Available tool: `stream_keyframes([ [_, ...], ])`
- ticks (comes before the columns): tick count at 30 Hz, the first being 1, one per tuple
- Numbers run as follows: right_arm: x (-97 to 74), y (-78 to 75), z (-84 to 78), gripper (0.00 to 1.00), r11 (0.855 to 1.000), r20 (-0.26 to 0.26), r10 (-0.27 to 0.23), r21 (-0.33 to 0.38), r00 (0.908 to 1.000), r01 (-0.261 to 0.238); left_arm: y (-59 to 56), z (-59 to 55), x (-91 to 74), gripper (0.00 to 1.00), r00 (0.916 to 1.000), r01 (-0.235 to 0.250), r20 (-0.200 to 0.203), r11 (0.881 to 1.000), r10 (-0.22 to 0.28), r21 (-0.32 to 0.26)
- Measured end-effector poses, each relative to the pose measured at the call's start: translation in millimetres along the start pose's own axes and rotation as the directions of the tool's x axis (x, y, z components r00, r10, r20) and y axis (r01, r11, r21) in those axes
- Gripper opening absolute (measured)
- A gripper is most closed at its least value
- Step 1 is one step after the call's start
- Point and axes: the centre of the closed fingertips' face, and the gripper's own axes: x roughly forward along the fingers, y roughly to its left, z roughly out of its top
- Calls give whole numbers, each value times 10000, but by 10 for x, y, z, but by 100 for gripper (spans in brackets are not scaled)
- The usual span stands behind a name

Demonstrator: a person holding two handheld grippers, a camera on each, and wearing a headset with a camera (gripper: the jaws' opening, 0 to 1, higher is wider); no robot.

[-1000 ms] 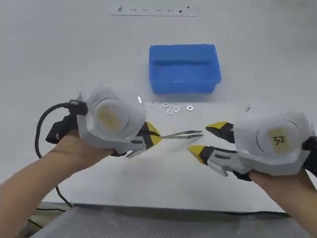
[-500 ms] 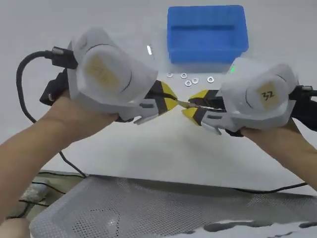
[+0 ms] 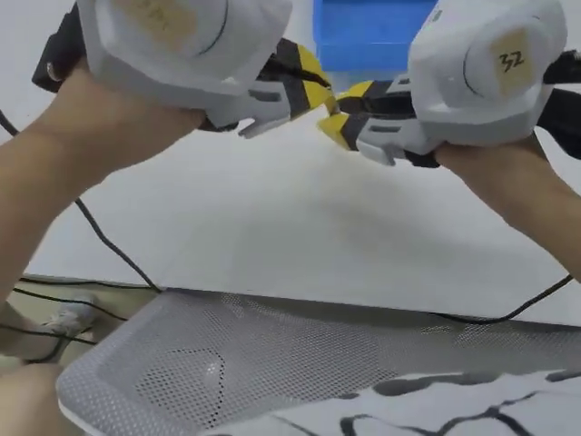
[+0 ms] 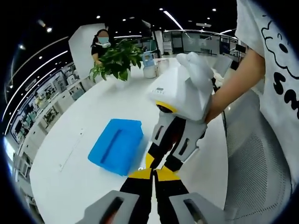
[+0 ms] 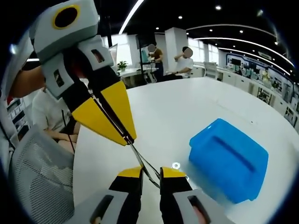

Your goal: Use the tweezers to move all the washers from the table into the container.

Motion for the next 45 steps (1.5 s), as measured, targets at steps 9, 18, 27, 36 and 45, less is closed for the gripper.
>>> stream_keyframes([
  [9,208,-190,161,9,9998,371,-174,-64,9992,176,240,-15,29,0,9986,-446,-249,9978,458,489],
  [18,270,-170,122,9,9999,247,-4,-122,9997,7,296,-78,63,0,9983,-409,-399,9986,422,320],
  [27,300,-298,98,8,10000,359,-9,97,9994,6,374,-52,99,0,9992,-316,-238,9995,318,78],
  [36,271,-245,84,6,9992,115,-20,-389,9999,25,310,-4,127,0,9998,28,-178,10000,-29,-63],
  [45,253,-155,129,5,9956,-22,-53,-939,10000,51,288,5,47,0,9995,-92,-294,9999,94,67],
])
